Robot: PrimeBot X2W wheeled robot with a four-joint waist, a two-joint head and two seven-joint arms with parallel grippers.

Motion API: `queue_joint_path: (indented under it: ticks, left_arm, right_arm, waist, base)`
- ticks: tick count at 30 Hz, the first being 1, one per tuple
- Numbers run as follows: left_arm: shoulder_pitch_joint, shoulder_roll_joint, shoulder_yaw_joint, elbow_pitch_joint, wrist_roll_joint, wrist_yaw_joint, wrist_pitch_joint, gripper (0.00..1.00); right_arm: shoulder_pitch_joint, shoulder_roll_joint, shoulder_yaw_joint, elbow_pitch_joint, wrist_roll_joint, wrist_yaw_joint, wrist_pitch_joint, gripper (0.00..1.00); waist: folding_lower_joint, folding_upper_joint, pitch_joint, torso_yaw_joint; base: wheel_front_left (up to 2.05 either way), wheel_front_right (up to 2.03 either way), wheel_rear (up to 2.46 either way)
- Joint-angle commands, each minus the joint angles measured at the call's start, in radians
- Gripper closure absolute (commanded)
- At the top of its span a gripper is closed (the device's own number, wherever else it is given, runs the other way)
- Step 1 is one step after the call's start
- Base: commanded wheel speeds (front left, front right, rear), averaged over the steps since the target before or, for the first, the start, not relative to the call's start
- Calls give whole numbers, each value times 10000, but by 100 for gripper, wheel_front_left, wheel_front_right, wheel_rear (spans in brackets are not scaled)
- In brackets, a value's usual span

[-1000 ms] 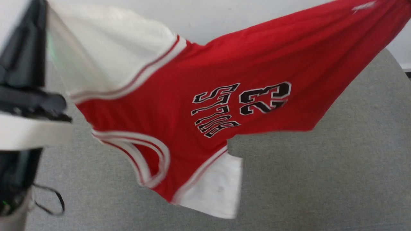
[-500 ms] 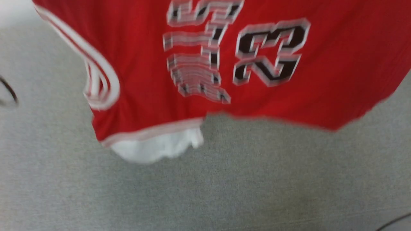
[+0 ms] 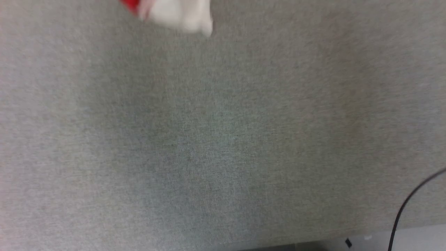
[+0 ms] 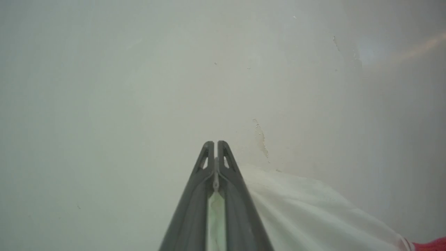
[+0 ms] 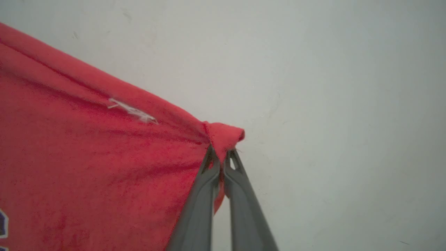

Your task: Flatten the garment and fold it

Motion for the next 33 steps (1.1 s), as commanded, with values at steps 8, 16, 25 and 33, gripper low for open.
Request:
queue_joint_path:
  ticks: [8, 16, 25, 33]
  left_arm:
    - [-1902, -397, -100, 1646, 642, -228, -2042, 100]
    - [-905, -739, -503, 2511, 740, -850, -2353, 100]
    - [4116, -1532, -832, 2352, 115, -956, -2384, 100]
    - [8750, -1031, -1325, 1337, -277, -952, -1495, 100]
  right_arm:
    - [-1900, 499, 323, 2293, -841, -21, -1571, 100]
    - [-1497, 948, 955, 3642, -1300, -21, -3145, 100]
    - [1545, 1203, 1973, 4605, -892, -21, -4414, 100]
    - [4697, 946, 3107, 4204, -15, -21, -4713, 100]
  waist:
    - [-4, 0, 1825, 458]
    - [-4, 0, 2100, 877]
    - [-4, 0, 688, 1447]
    - [-4, 0, -1560, 1627]
  base:
    - [0, 0, 0]
    - [0, 0, 0]
    - [0, 0, 0]
    - [0, 0, 0]
